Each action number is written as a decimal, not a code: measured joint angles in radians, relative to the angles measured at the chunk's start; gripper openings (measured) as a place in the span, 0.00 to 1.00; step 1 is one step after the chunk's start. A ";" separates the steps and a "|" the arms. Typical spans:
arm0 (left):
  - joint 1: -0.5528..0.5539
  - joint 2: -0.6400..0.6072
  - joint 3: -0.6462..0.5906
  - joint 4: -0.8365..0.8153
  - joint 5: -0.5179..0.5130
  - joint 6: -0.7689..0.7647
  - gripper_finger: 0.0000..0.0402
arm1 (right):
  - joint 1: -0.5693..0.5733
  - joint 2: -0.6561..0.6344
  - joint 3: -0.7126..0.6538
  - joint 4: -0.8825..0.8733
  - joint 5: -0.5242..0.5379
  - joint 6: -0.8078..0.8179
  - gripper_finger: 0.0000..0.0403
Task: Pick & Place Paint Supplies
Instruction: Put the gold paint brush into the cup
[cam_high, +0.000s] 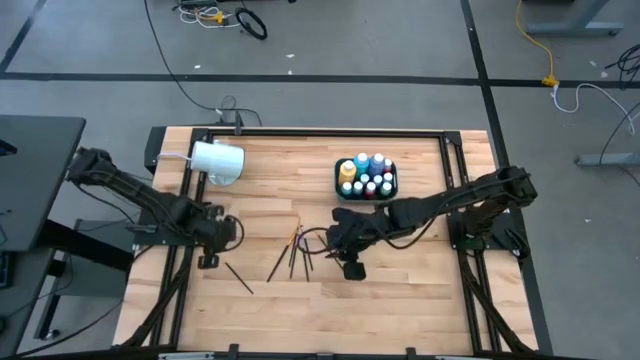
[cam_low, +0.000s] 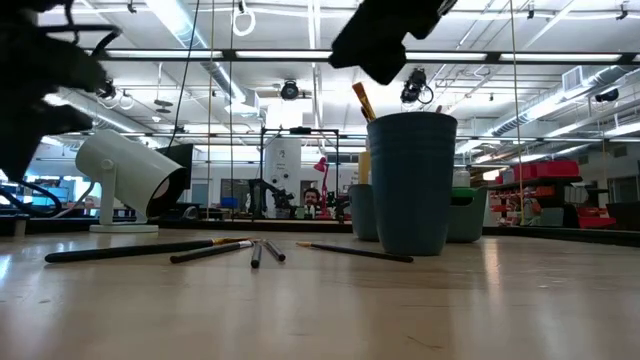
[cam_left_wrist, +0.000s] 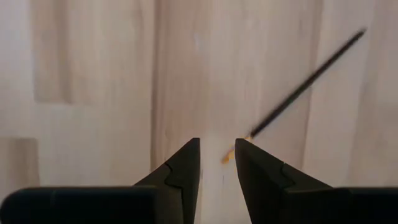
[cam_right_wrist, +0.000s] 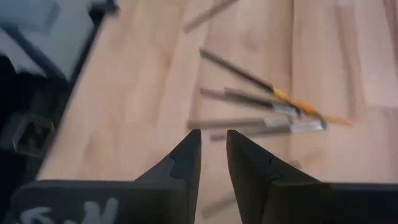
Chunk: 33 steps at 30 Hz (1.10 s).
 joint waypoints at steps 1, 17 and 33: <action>-0.018 0.012 -0.008 0.004 -0.001 -0.009 0.27 | 0.004 0.000 -0.027 0.059 -0.008 0.012 0.20; -0.193 0.111 -0.146 0.109 0.014 -0.132 0.27 | 0.028 0.003 -0.252 0.698 -0.026 -0.024 0.20; -0.274 0.250 -0.141 0.193 -0.042 -0.096 0.26 | 0.028 0.004 -0.254 0.652 0.015 -0.049 0.20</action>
